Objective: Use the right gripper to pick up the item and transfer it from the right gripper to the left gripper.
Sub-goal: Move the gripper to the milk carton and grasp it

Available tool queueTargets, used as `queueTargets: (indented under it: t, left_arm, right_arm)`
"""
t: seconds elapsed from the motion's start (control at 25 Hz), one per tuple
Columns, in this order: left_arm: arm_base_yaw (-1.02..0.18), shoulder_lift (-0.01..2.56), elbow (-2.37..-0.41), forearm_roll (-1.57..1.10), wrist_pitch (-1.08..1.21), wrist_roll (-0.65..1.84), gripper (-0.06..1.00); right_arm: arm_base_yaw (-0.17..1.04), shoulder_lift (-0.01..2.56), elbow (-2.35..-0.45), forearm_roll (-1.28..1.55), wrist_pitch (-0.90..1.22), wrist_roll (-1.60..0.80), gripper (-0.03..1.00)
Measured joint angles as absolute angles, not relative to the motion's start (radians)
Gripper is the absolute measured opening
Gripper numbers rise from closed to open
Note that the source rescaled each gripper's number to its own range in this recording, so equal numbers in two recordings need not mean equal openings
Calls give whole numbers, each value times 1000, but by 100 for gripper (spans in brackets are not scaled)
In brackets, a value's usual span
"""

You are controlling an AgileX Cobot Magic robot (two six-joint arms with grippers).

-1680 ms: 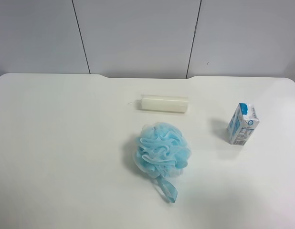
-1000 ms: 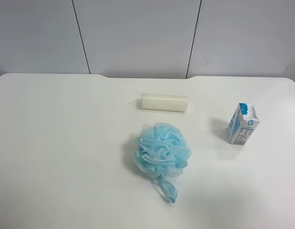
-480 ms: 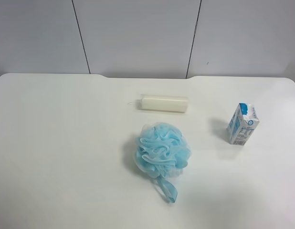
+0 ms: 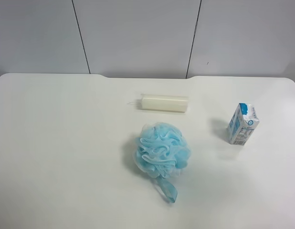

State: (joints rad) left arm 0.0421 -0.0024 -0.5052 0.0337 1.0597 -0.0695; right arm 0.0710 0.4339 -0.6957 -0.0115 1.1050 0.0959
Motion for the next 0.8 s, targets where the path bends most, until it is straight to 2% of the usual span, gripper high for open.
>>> queueTargets:
  t: [0.48,0.8]
  left_arm:
    - [42,-2,-505,34,1060,-69,100]
    - [42,-2,-505,34,1060,-69,100]
  right_arm:
    - [71,1128,-1005,-11,1102,177,100]
    - [71,1427,-1113,-11,1097,191,100]
